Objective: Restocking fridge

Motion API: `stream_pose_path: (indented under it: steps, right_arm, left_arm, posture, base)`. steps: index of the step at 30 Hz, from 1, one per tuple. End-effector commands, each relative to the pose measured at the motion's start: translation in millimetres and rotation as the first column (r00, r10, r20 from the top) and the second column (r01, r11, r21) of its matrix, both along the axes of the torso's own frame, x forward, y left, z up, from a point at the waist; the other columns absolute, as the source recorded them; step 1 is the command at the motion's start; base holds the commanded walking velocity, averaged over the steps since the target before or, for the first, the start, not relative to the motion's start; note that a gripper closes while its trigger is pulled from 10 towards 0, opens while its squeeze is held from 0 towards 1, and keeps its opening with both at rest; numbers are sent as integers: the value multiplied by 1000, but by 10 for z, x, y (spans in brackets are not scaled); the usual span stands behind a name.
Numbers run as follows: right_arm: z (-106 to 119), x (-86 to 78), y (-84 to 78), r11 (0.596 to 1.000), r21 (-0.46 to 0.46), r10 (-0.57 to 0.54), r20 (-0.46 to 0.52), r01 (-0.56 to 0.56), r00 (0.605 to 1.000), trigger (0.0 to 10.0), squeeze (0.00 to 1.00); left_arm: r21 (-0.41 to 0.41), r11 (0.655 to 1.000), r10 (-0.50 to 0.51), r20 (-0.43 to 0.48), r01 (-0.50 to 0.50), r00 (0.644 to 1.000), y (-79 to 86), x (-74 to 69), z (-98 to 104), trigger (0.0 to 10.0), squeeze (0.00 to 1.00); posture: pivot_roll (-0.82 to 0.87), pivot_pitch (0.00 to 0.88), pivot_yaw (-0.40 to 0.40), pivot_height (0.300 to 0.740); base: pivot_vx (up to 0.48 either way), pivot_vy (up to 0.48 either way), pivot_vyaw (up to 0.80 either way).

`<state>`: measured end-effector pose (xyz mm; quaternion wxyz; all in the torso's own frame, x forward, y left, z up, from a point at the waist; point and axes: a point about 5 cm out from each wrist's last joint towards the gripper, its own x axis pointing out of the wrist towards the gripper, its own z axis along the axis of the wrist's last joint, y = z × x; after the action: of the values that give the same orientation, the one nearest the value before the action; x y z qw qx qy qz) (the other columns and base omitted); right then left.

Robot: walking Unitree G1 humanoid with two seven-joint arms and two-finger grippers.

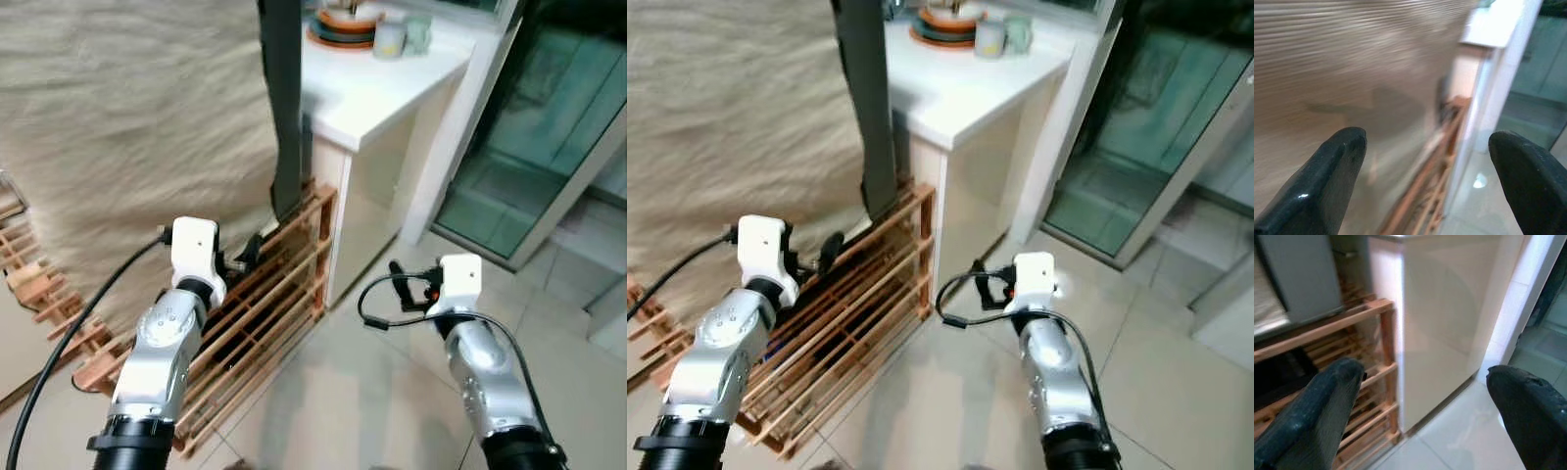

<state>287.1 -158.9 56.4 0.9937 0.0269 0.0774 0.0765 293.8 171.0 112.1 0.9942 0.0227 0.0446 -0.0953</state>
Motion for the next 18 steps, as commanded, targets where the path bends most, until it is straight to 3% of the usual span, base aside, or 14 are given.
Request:
stream_pose_path:
  steps: [1,7,10,14,15,18]
  right_arm:
    - [48,25,7,1000,-4,2,23,-2,1000,10000,180]
    - [51,25,8,1000,-10,2,28,-1,1000,10000,180]
    - [81,17,7,1000,-2,1,47,-1,999,10000,184]
    - [66,-47,8,1000,-5,8,53,-8,999,10000,184]
    - [41,-63,9,1000,-4,10,44,-9,999,10000,192]
    - [32,-57,37,1000,-7,28,41,-27,999,10000,196]
  left_arm:
    - [-11,1000,-11,13,11,1000,-13,2,23,10000,0]
    - [-38,999,-30,16,31,999,-20,-13,14,10000,0]
    - [-34,997,-70,6,70,998,29,-158,-99,10000,0]
    - [-67,998,-6,-47,3,999,214,-392,-292,10000,0]
    - [-107,994,18,-45,-22,999,210,-415,-280,10000,0]
    - [-106,994,5,-19,-7,1000,150,-383,-237,10000,0]
  posture:
    - [-116,0,-1,740]
    - [-117,0,-2,740]
    - [-120,0,3,740]
    - [-117,0,-2,740]
    - [-110,0,-7,740]
    - [-104,0,-13,740]
  base:
    - [0,0,0]
    - [0,0,0]
    - [0,0,0]
    - [0,0,0]
    - [0,0,0]
    - [0,0,254]
